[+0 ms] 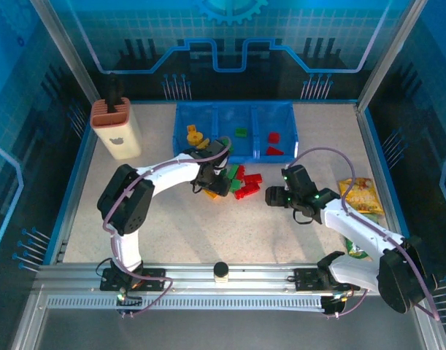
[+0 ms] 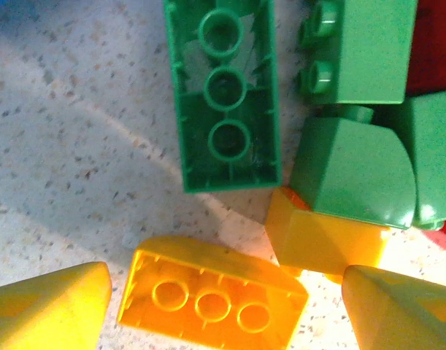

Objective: Sort the legos into containers by color
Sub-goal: Pick up the lego from the center of the table.

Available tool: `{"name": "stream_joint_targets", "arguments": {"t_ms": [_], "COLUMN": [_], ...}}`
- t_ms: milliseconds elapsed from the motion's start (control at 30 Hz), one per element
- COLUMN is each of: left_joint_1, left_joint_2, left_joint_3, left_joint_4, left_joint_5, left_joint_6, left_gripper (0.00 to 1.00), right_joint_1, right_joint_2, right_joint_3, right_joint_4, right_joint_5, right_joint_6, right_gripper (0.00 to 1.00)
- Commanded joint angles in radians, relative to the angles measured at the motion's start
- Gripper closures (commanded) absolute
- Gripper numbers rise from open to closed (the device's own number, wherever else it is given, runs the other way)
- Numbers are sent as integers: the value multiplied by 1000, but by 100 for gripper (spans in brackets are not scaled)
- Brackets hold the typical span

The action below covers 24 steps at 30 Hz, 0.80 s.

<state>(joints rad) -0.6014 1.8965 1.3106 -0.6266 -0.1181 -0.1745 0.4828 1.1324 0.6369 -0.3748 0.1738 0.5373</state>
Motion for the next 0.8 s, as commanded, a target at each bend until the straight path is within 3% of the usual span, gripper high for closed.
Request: {"name": "stream_joint_targets", "arguments": {"t_ms": [0, 367, 400, 467, 767], "left_joint_1": [-6, -3, -2, 6, 29], "left_joint_2": [58, 24, 10, -9, 2], "left_joint_3": [9, -21, -29, -43, -30], "left_joint_4": [-75, -60, -52, -35, -54], "left_joint_5": [31, 58, 68, 88, 124], "left_joint_6": [37, 30, 30, 30, 58], "left_gripper": [16, 13, 6, 1, 3], "right_joint_1": [-13, -14, -15, -15, -13], "right_joint_2": [-36, -99, -104, -113, -153], "right_joint_3": [-21, -47, -47, -48, -50], "right_joint_4": [11, -11, -13, -14, -30], "right_joint_5": [-10, -1, -2, -1, -2], "right_joint_6": [24, 27, 27, 27, 35], "right_gripper": [23, 23, 23, 22, 22]}}
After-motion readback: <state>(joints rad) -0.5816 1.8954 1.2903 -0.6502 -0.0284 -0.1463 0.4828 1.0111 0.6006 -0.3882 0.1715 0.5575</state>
